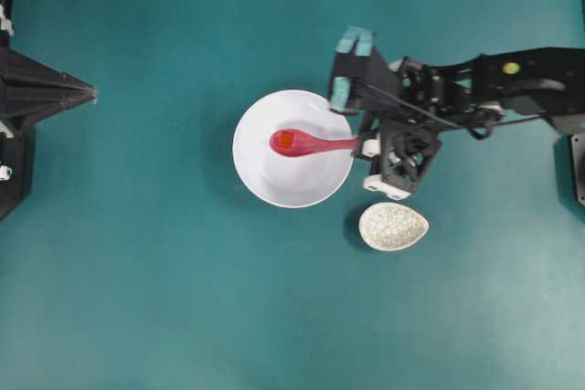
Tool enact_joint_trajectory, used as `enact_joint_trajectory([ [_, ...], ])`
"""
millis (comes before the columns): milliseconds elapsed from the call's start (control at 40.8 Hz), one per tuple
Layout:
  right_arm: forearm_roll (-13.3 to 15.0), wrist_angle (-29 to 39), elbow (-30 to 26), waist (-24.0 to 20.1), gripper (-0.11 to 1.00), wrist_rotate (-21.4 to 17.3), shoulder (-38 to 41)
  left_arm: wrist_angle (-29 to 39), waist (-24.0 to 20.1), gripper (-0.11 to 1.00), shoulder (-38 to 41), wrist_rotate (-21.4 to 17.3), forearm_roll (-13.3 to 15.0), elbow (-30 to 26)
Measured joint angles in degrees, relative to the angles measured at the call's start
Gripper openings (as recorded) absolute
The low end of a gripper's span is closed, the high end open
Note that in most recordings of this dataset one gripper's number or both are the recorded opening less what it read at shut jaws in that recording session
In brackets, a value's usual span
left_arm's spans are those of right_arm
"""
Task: Grip the spoon and scoop the red block from the bowl with right arm.
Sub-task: 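Raise the spoon with the red cube out of the white bowl, then hold the spoon with the cube lifted above the bowl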
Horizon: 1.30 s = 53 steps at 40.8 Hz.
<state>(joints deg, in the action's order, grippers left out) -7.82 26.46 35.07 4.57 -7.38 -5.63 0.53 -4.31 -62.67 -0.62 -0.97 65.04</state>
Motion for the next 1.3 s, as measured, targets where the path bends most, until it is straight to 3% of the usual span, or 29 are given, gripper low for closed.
enact_joint_trajectory([
  [269, 0.09, -4.92, 3.78, 0.00, 0.24, 0.00, -5.89, 0.09, -0.09, 0.00, -0.09, 0.00, 0.00, 0.00],
  [661, 0.00, -5.01, 2.29, 0.00, 0.24, 0.00, -9.76, 0.09, 0.00, 0.00, -0.09, 0.00, 0.00, 0.00],
  [1298, 0.00, 2.99, -3.25, 0.00, 0.24, -0.26, -12.30, 0.18, 0.44, 0.00, -0.09, 0.00, 0.00, 0.00],
])
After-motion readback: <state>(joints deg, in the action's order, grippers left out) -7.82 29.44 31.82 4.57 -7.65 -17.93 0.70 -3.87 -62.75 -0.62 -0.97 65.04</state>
